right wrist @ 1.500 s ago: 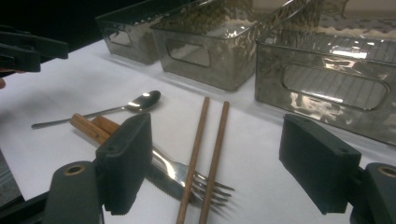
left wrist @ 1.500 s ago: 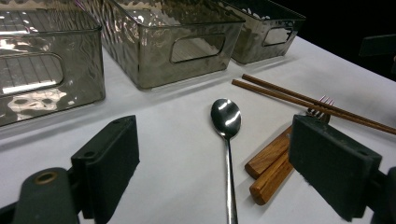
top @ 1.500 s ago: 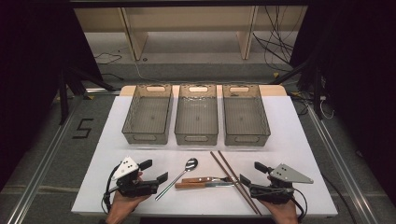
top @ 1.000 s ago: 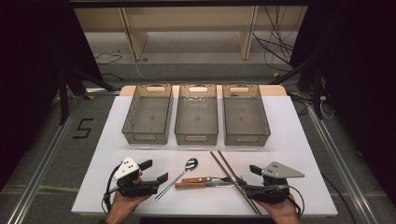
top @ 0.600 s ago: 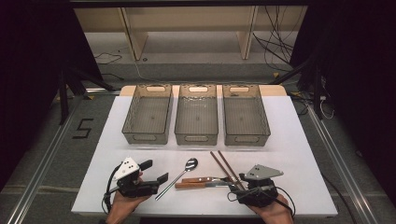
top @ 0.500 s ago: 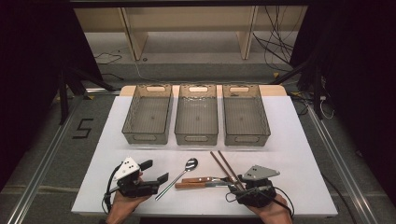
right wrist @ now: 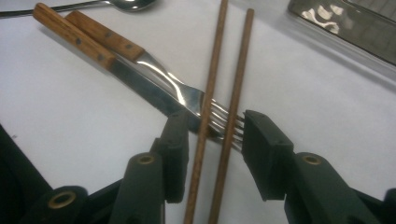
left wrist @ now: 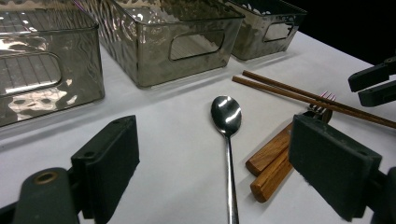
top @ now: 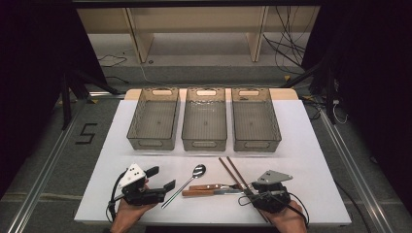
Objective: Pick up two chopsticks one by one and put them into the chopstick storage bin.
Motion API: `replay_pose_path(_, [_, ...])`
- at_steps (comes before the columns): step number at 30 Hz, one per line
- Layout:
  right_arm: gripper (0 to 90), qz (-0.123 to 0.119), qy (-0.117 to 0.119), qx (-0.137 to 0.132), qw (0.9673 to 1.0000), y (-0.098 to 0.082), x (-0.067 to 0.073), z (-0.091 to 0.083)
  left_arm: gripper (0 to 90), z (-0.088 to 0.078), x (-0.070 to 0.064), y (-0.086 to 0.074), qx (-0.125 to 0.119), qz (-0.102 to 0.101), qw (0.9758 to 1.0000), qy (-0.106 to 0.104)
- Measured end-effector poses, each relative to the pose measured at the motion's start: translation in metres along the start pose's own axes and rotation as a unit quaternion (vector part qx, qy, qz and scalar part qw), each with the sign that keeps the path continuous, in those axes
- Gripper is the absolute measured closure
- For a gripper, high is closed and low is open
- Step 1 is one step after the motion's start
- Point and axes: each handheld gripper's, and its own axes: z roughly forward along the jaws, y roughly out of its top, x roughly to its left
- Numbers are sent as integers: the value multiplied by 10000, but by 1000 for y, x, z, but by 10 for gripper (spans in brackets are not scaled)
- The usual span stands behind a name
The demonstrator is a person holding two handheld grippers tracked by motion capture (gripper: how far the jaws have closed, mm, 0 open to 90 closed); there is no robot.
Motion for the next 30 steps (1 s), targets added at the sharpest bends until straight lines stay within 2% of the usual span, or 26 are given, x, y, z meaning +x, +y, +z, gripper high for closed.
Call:
replay_pose_path(14, [702,105,-54,300,9995,-5,-7,7,161,0,0,0,18,8,10000,28])
replay_pose_path(30, [767,229,26,566,9981,-7,-10,19,161,0,0,0,32,27,10000,70])
